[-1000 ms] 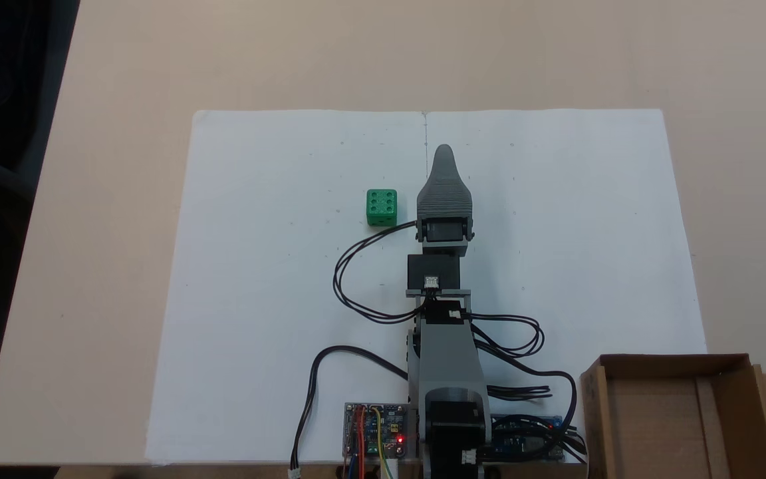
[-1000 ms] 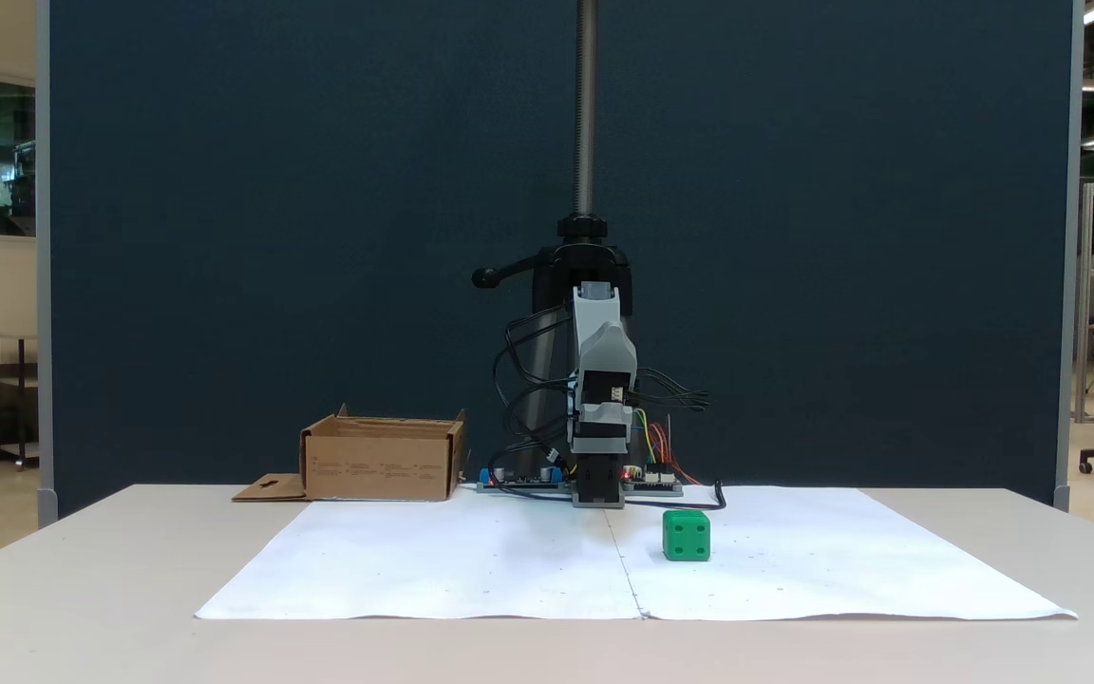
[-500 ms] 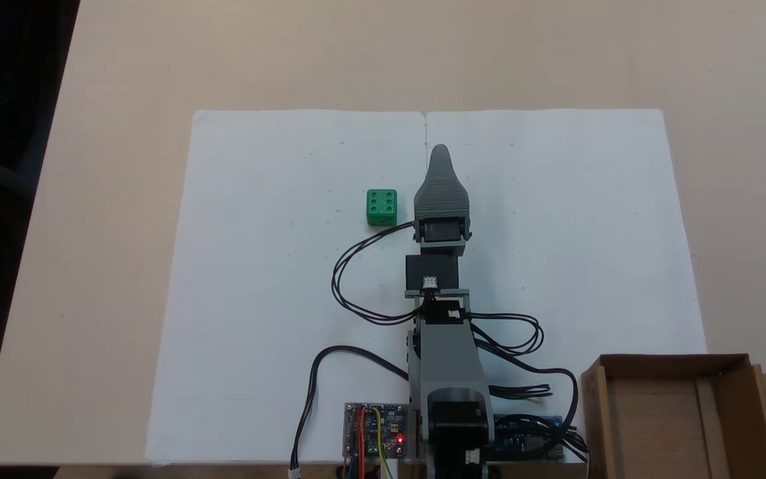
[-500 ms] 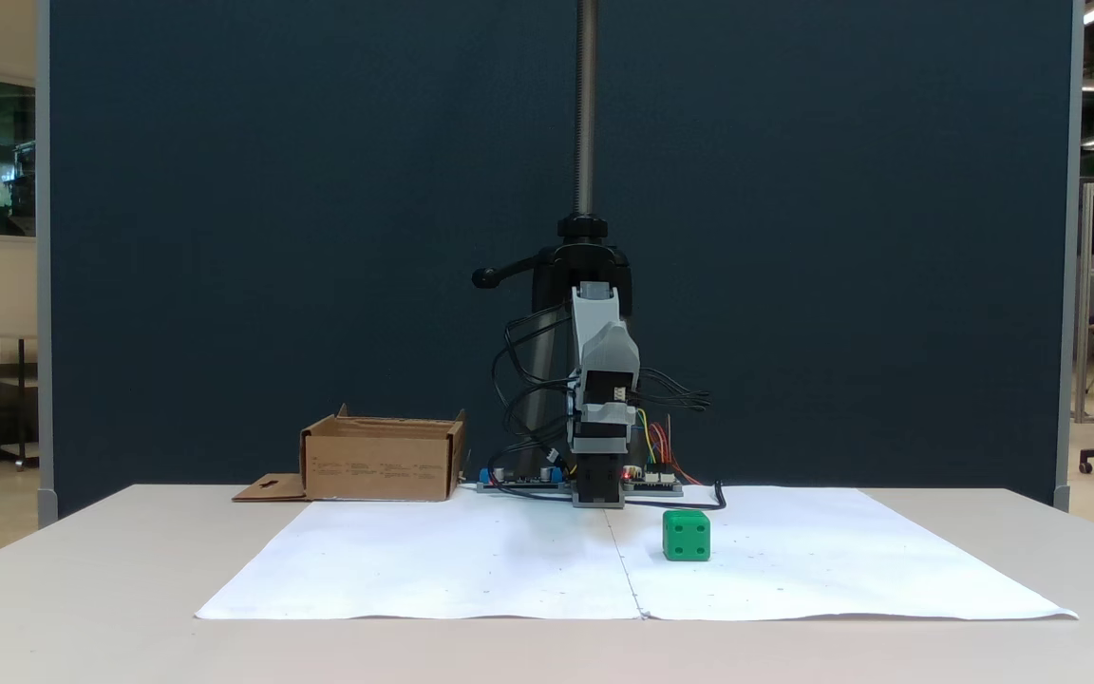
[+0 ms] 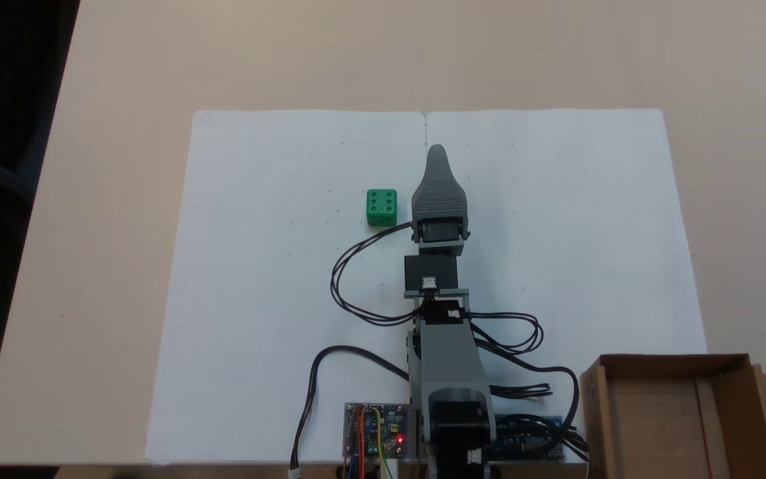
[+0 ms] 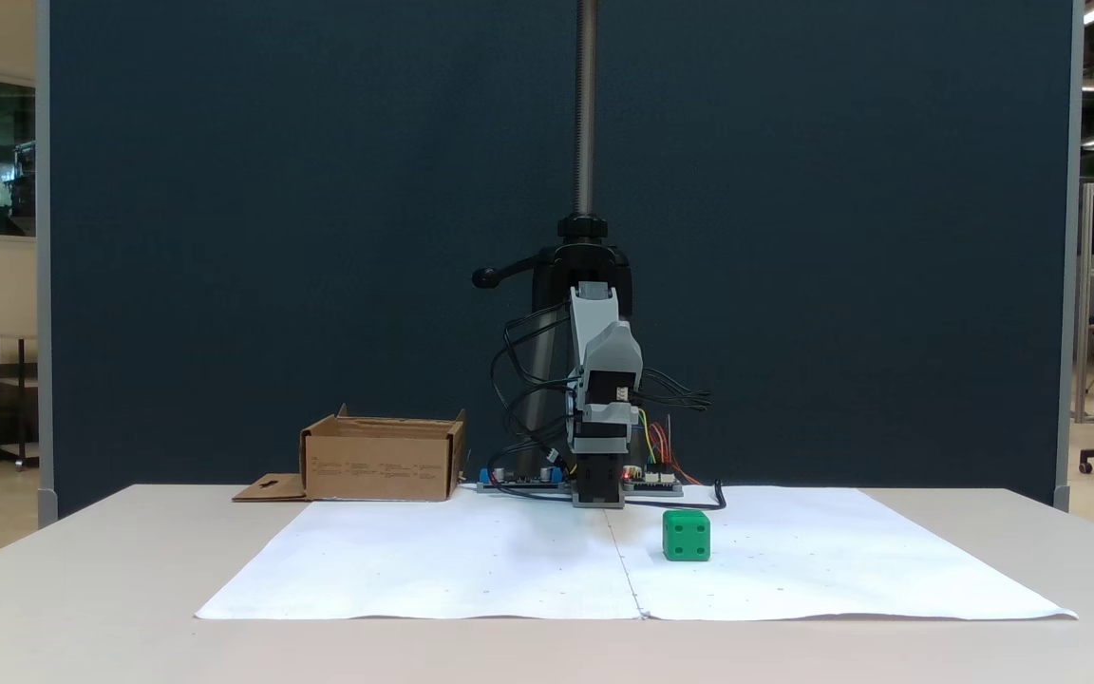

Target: Grasp a green dice and put it in the bin.

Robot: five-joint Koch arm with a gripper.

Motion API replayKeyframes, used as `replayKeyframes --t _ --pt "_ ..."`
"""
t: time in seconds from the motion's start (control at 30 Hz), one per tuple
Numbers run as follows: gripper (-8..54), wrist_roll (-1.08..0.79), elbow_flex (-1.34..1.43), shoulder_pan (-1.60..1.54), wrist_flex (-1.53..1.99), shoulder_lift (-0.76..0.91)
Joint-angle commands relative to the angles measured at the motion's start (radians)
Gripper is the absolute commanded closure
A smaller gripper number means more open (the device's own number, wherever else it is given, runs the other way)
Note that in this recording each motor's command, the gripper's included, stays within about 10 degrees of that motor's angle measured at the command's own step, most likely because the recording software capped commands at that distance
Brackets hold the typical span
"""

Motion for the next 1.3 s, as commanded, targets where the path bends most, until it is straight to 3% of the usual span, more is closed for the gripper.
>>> replayKeyframes --t 0.0,0.3,0.67,0.93,1.27 --pt "1.6 -0.018 0.067 -0.029 -0.054 0.107" --pt "6.1 -0.021 0.038 -0.055 0.044 0.107" --pt "6.0 -0.015 -0.391 -0.037 0.8 0.112" --pt "5.9 0.118 -0.746 -0.078 1.337 0.098" --pt "5.2 0.305 -1.078 -0.225 1.908 -0.239"
